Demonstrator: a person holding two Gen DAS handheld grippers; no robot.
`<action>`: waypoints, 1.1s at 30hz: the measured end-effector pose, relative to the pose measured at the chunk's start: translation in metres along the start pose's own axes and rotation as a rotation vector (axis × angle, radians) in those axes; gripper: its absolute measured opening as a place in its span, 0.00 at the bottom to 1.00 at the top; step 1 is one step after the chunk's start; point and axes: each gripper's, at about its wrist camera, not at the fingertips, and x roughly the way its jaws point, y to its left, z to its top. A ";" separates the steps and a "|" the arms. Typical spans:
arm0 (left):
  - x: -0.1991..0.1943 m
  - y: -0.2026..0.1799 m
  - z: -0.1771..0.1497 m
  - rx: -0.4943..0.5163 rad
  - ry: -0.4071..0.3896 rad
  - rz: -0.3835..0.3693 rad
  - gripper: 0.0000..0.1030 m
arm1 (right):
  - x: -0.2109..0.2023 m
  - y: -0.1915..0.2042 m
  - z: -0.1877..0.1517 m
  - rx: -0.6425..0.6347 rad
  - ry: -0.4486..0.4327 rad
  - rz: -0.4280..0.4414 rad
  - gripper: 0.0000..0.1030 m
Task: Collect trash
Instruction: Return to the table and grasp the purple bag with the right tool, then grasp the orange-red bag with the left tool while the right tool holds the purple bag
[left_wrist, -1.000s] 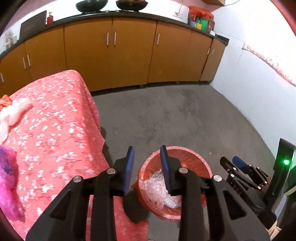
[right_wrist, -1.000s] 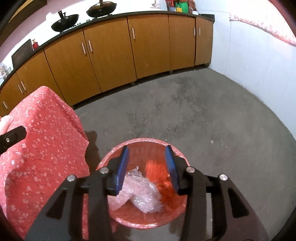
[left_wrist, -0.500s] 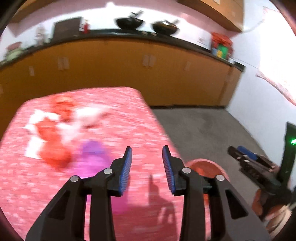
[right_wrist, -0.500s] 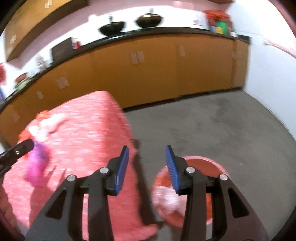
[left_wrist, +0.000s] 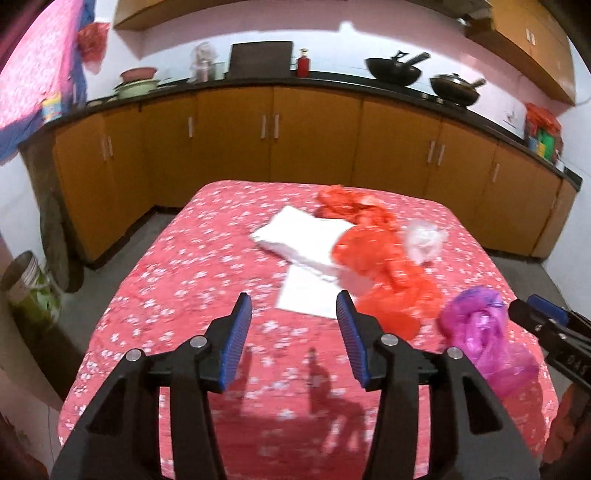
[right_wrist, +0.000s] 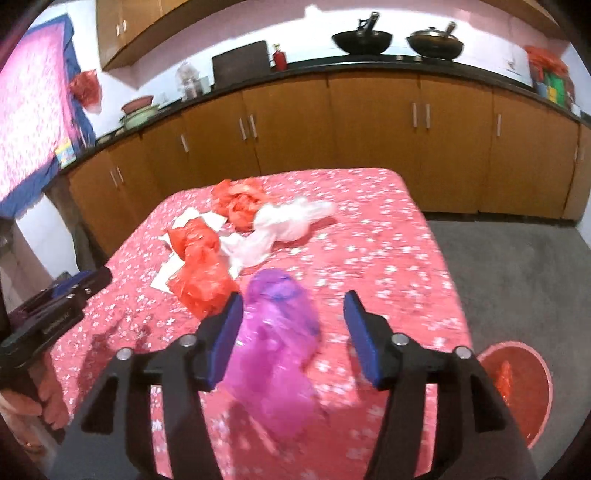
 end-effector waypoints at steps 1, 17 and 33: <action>0.000 0.005 -0.001 -0.009 0.002 0.001 0.48 | 0.006 0.005 0.001 -0.007 0.011 -0.009 0.56; 0.041 -0.018 0.018 -0.082 0.028 -0.151 0.60 | 0.040 -0.002 0.005 -0.034 0.048 -0.130 0.30; 0.081 -0.056 0.023 -0.049 0.122 -0.139 0.56 | 0.040 -0.015 0.002 -0.019 0.042 -0.155 0.30</action>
